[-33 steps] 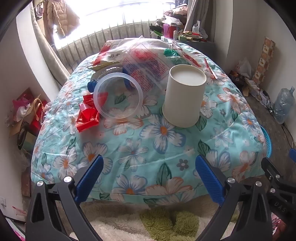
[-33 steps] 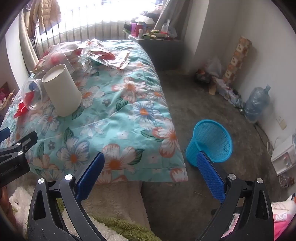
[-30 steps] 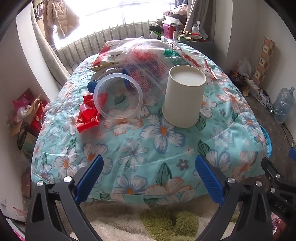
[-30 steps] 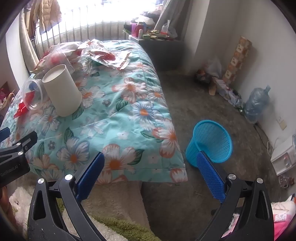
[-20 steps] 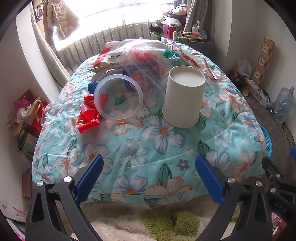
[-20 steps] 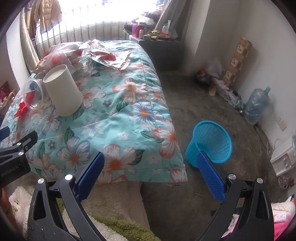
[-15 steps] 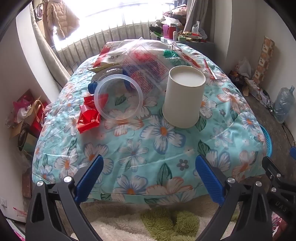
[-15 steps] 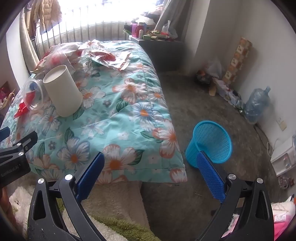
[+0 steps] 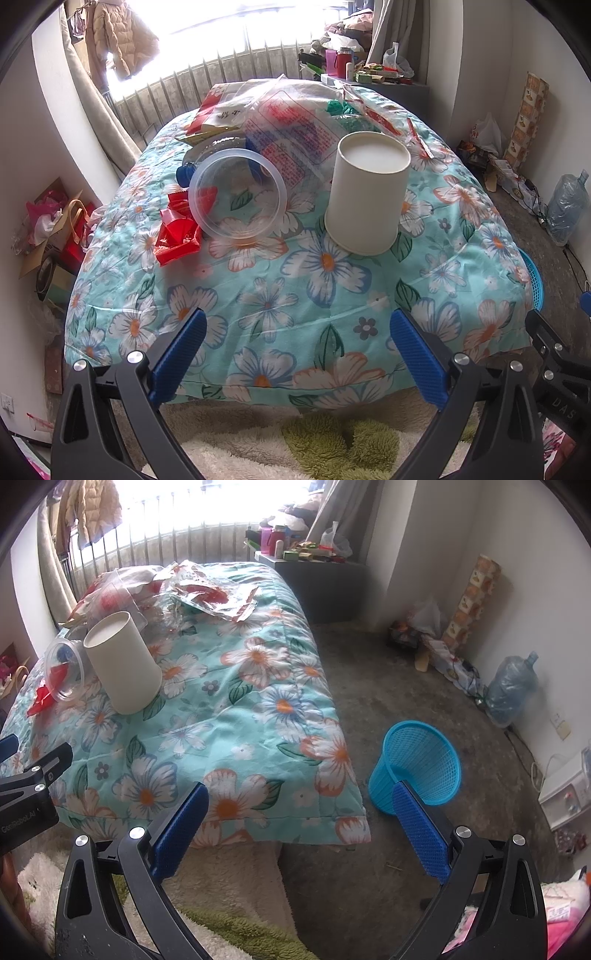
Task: Collect trash
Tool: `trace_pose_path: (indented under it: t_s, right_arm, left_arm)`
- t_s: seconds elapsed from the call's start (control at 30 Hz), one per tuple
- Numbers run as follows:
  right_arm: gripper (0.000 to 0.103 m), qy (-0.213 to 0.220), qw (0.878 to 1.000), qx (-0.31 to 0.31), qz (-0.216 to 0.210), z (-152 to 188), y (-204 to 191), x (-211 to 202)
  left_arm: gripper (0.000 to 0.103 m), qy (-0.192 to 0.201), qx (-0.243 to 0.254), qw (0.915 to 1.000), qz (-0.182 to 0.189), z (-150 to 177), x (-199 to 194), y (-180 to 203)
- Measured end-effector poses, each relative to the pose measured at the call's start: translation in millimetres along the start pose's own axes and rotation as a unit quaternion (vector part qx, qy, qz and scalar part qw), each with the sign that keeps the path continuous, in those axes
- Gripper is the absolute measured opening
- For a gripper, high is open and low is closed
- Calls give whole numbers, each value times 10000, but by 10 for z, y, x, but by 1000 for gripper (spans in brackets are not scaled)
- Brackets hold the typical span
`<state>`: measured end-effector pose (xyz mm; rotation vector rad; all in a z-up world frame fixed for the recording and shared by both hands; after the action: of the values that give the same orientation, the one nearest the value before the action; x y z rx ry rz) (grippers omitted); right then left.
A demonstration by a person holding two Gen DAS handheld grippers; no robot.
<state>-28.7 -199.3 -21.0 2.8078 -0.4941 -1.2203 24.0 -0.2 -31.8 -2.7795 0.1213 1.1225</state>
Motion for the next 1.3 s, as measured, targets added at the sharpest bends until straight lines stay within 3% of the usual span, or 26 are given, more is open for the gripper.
trace_pose_path:
  t_s: [1.3]
  right_arm:
    - [95,34,10000,-8,12,-14,22,-42]
  left_arm:
    - [97,-1,13,10000,5,-98,-35,-28]
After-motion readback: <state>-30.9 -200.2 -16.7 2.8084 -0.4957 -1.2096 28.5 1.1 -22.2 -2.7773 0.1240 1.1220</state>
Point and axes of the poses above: each gripper's, at about its wrist camera, not at the fingertips, and x roughly the way its jaws point, y to its right, z to its underside, the point moved 4 cm from there along x, roughly the way its jaws point, and after that the axes turned 9 degrees about y, right-handed, at the moved point
